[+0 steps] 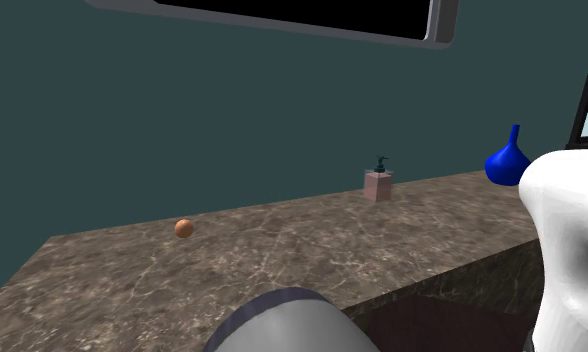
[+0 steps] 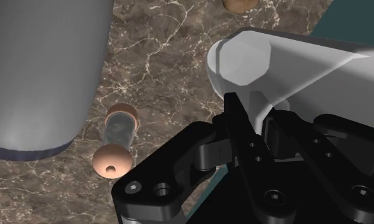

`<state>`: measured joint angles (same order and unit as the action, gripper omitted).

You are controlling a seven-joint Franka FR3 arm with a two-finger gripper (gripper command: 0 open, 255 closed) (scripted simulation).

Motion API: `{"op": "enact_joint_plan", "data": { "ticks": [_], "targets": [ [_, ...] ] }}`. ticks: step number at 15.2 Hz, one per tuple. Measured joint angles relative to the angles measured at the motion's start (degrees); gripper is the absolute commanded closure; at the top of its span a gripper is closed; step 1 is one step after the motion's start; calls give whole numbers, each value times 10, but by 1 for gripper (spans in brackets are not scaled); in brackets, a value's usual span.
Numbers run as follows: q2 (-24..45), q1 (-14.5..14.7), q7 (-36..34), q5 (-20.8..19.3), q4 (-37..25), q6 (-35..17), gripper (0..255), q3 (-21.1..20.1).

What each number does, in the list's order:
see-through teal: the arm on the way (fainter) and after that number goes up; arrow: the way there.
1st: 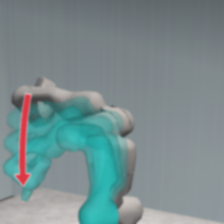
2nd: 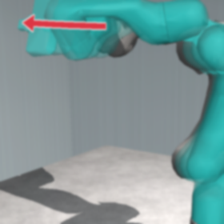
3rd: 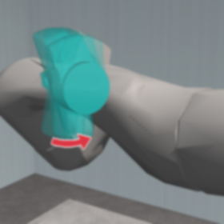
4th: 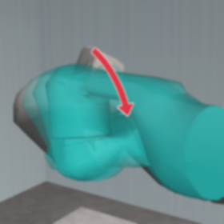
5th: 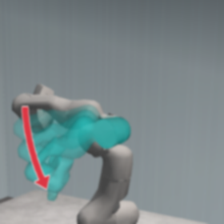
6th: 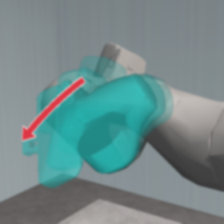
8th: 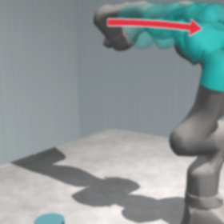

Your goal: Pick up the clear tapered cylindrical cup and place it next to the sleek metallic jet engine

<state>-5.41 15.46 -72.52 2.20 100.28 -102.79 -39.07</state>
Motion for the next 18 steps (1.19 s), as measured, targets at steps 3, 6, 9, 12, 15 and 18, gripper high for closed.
{"op": "enact_joint_plan", "data": {
  "ticks": [3,6,9,12,15,18],
  "targets": [
    [-4,0,2,3,25,-22,255,1],
    [-7,0,4,5,51,-45,255,1],
    [-5,1,2,4,73,-69,255,0],
    [-2,1,2,3,94,-92,255,-1],
    [-2,2,1,2,116,-114,255,-2],
    [6,2,-3,-3,132,-137,255,-5]
  ]
}}
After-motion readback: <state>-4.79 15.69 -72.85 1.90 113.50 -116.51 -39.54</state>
